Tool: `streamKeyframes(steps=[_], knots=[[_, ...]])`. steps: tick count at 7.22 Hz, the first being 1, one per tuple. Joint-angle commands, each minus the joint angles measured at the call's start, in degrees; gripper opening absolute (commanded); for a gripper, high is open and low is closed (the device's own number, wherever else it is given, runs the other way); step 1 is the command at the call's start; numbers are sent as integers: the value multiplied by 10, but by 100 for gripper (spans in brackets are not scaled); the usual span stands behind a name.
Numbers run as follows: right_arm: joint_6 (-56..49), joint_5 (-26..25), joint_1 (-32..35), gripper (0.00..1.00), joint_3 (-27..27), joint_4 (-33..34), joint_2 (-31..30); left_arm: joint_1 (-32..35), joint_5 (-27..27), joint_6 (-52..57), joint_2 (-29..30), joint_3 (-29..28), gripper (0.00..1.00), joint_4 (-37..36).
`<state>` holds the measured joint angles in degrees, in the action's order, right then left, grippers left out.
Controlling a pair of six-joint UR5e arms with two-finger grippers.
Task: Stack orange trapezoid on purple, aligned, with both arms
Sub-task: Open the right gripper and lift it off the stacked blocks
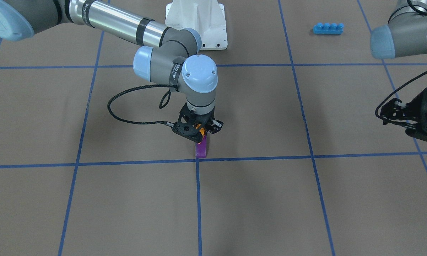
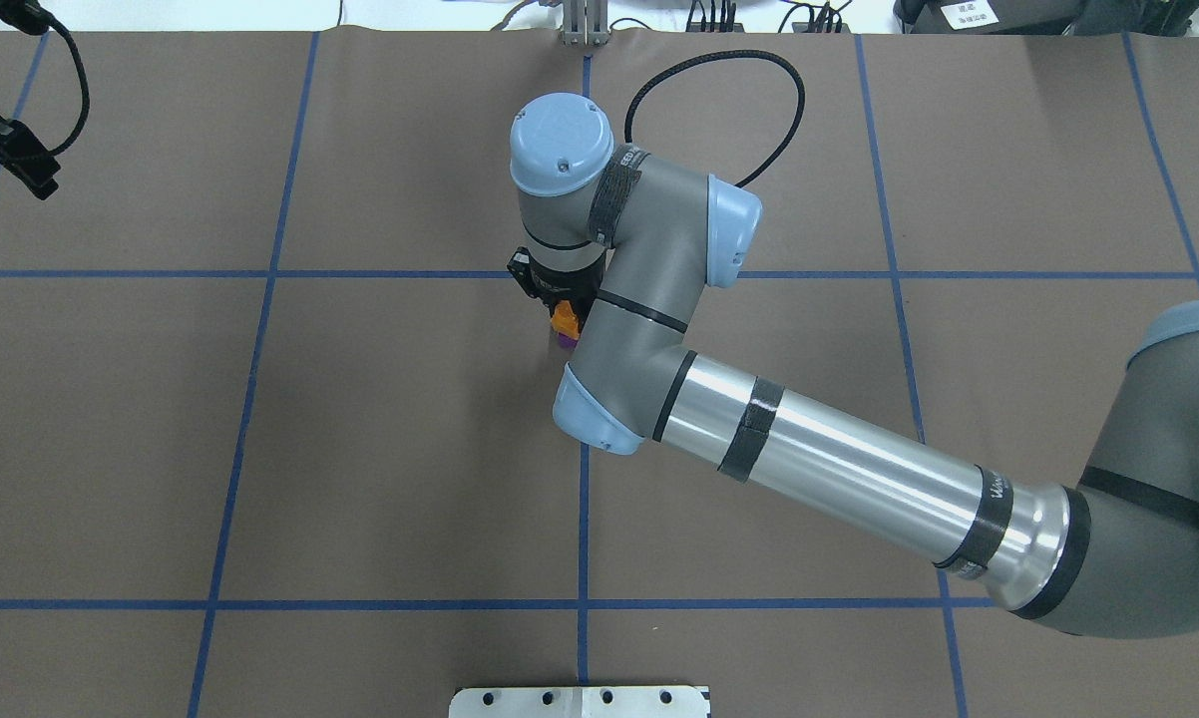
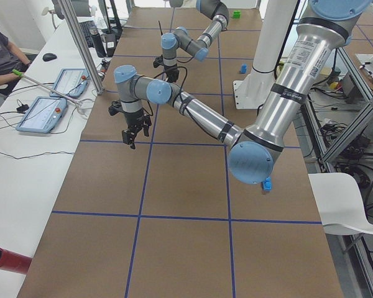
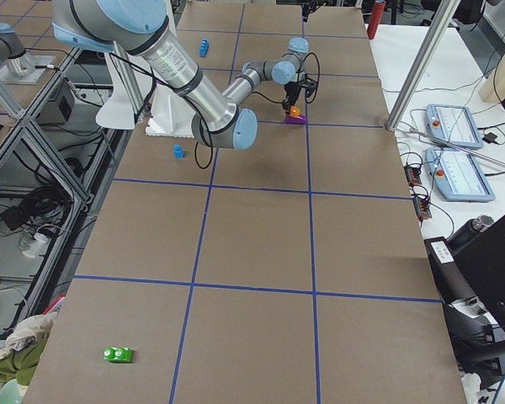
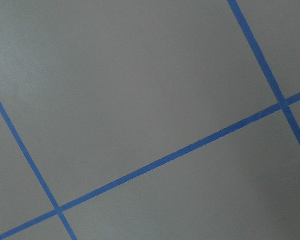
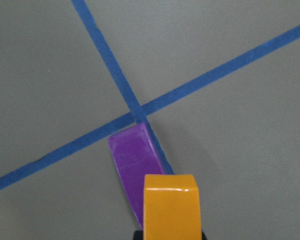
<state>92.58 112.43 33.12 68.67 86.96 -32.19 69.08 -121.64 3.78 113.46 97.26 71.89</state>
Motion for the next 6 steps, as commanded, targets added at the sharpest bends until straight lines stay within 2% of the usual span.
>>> streamKeyframes(steps=[1, 6], knots=[[-7, -10, -3, 0, -6, -24, -7, 0, 0, 0, -1, 0, 100, 0], [-30, -13, 2, 0, -6, -41, -9, 0, 1, 0, -1, 0, 100, 0]])
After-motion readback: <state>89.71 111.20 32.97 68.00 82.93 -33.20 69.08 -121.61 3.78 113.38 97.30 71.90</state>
